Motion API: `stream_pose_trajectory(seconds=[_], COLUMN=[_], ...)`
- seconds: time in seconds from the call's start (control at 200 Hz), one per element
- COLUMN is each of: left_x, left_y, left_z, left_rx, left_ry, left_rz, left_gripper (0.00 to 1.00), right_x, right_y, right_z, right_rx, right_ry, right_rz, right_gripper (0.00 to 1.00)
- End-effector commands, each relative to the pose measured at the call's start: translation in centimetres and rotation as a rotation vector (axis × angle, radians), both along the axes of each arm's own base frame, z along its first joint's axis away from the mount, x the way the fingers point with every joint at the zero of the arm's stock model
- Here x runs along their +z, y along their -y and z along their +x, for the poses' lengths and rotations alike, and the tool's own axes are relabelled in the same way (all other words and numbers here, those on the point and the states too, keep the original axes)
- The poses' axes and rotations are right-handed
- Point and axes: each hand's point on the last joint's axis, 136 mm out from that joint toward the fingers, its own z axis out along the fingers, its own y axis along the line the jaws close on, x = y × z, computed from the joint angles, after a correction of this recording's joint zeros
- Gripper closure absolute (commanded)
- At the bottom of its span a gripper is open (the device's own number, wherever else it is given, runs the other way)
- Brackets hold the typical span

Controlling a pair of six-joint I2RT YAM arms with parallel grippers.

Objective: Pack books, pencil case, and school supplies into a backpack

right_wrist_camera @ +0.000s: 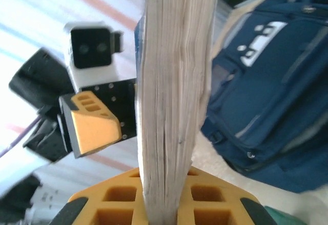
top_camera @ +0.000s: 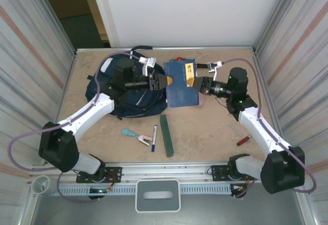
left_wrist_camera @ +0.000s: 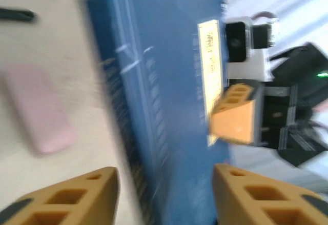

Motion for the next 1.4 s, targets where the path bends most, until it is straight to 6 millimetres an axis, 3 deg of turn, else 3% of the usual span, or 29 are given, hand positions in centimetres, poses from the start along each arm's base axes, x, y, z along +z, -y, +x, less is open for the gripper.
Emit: stream_pose_trajectory(seconds=[0.0, 0.085, 0.18, 0.426, 0.626, 0.751, 0.852, 0.962, 1.107, 1.237, 1.398], left_x=[-4.8, -7.6, -10.0, -15.9, -19.7, -20.5, -19.0, -14.7, -6.8, -0.9, 1.3], left_y=[-5.7, -8.8, -10.2, -8.8, -7.7, -7.7, -7.3, -6.2, -6.1, -8.3, -10.8], left_z=[4.1, 6.3, 8.3, 11.4, 12.1, 12.4, 12.4, 12.2, 11.3, 11.0, 11.6], left_rx=[0.286, 0.391, 0.399, 0.321, 0.273, 0.264, 0.261, 0.253, 0.228, 0.189, 0.139], left_ry=[0.065, 0.112, 0.106, 0.066, 0.03, 0.015, 0.03, 0.073, 0.138, 0.134, 0.084], left_rz=[0.399, 0.669, 0.863, 1.124, 1.207, 1.228, 1.186, 0.974, 0.542, 0.179, -0.011], left_gripper=[0.35, 0.28, 0.25, 0.23, 0.35, 0.53, 0.75, 1.0, 1.0, 1.0, 1.0], right_x=[-3.1, -4.9, -5.8, -6.9, -7.8, -8.3, -8.3, -8.0, -7.8, -7.3, -7.1], right_y=[4.3, 6.5, 7.3, 7.4, 7.3, 7.1, 7.3, 7.4, 5.9, 3.1, -1.2], right_z=[2.0, 2.1, 1.7, 1.3, 1.0, 0.8, 0.7, 0.7, 1.3, 2.7, 5.4], right_rx=[-0.211, -0.298, -0.326, -0.325, -0.315, -0.303, -0.307, -0.326, -0.353, -0.369, -0.382], right_ry=[-0.17, -0.199, -0.2, -0.211, -0.224, -0.237, -0.237, -0.231, -0.254, -0.243, -0.229], right_rz=[-0.117, -0.172, -0.213, -0.226, -0.232, -0.229, -0.236, -0.245, -0.195, -0.176, -0.154], right_gripper=[1.0, 1.0, 1.0, 1.0, 1.0, 1.0, 1.0, 1.0, 1.0, 1.0, 1.0])
